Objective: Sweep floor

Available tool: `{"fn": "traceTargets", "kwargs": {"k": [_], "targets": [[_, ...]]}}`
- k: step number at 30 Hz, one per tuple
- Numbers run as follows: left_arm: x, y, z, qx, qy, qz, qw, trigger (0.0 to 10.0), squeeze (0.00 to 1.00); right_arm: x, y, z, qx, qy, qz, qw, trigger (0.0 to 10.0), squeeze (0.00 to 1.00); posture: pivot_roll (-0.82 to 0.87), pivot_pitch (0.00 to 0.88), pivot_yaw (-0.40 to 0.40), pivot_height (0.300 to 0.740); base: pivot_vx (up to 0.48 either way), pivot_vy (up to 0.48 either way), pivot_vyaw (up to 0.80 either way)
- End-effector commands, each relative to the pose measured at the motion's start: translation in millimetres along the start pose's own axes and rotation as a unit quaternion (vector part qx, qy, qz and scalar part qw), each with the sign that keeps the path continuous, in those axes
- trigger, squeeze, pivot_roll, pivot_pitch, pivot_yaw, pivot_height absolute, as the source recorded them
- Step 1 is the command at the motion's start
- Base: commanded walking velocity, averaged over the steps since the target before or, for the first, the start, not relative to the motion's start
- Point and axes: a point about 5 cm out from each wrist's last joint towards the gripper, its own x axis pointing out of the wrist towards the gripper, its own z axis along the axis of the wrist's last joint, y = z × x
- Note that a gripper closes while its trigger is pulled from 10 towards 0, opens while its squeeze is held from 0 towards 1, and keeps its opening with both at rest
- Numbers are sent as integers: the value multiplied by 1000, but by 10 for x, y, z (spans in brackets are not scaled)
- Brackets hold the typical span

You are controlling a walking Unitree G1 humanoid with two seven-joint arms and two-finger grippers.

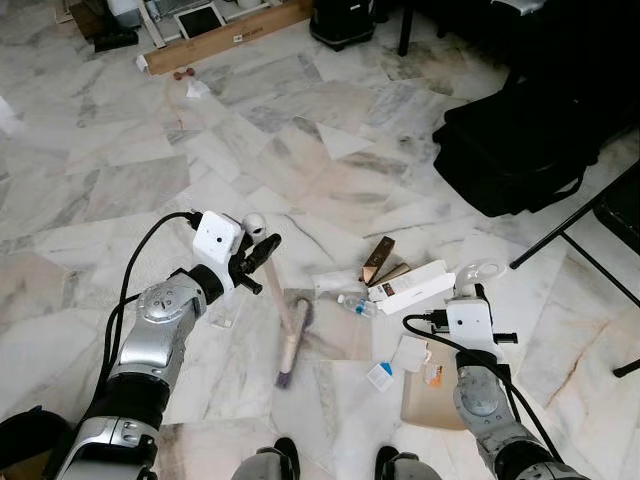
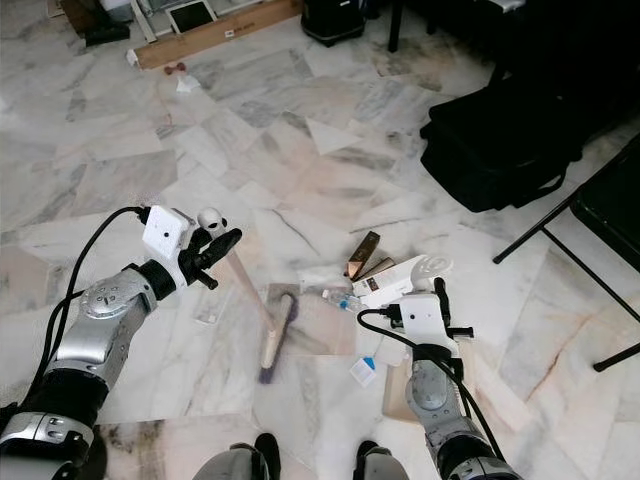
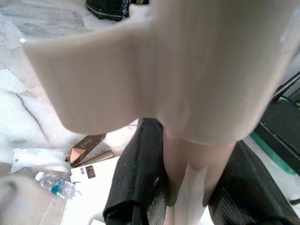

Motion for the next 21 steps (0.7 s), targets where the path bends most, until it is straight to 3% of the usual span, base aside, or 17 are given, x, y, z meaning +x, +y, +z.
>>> {"fn": "traceTargets", "kwargs": {"k": [1, 13, 16, 20, 21], "targets": [[-37, -71, -116, -43, 13, -22, 999, 10000, 0, -66, 16, -73, -4, 13, 5, 1000, 10000, 0, 99, 265, 82, 740, 0, 0, 0], [21, -124, 25, -146, -46, -35, 988, 10000, 0, -73, 15, -78, -5, 13, 5, 1000, 10000, 0, 98, 267, 82, 740, 0, 0, 0], [29, -111, 107, -192, -81, -31, 978, 10000, 0, -64, 15, -70, -4, 13, 5, 1000, 10000, 0, 97, 262, 82, 740, 0, 0, 0], [26, -96, 166, -218, -104, -27, 970, 10000, 0, -61, 17, -66, -3, 12, 5, 1000, 10000, 0, 99, 260, 81, 740, 0, 0, 0], [10, -71, 225, -240, -125, -22, 963, 10000, 0, -56, 22, -60, -3, 12, 6, 1000, 10000, 0, 100, 259, 81, 740, 0, 0, 0]]}}
